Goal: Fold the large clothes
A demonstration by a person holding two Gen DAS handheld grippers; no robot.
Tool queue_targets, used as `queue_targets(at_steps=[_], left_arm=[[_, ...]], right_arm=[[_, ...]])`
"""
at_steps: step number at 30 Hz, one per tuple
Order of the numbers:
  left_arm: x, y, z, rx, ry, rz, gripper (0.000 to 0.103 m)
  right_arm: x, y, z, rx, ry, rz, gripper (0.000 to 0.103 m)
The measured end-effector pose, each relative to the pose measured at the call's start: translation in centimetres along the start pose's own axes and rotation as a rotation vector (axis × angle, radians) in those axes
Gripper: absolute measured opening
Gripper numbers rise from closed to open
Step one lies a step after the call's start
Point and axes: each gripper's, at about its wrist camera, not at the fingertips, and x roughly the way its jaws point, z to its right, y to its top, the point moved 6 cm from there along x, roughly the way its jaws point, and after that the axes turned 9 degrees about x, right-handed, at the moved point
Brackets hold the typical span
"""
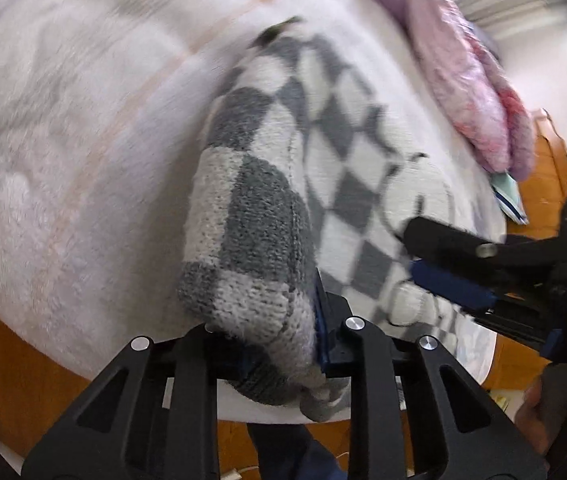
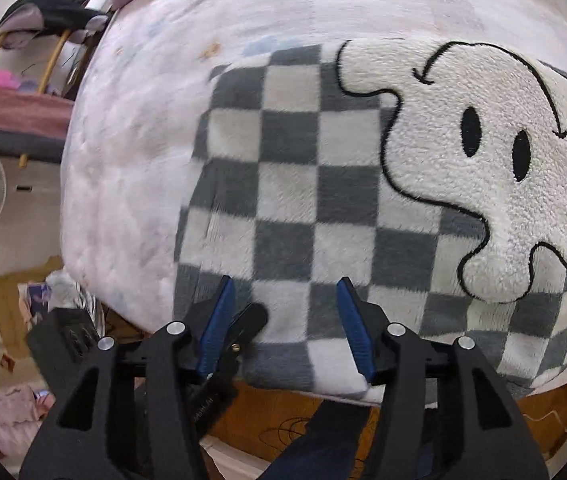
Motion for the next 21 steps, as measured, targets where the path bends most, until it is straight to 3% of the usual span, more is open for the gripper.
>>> queue_targets(at_steps=[4,7,17,19,21], left_arm=[[-0.5,0.1,2.5,0.103,0.025,0.019,0.022],[-0.7,-0.2,3.0,0.092,0.007,0.039,0.022],[-1.0,-0.9,1.1,0.034,-0.040,0.069,0.022],[-1.2,-1.0,1.0,0.017,-0.063,0.071,0.022],[-1.3,-0.9,0.8,-0.016,-0.090,0.070,0.022]], right_arm=[[-1.4,0.4,-0.1,-0.051,-0.046,-0.018,0.051],[-1.3,0.4,-2.1,-0.102,-0.038,-0.065,0.058],[1.7,-0.8,-3.4,-0.149,-0.069,-0.253,0.059],[1.0,-1.1,-3.1,-0.109,-0.040,-0.237,0.059],[-0.7,-1.0,-1.7,-0.056,-0.020,-0.130,0.059]])
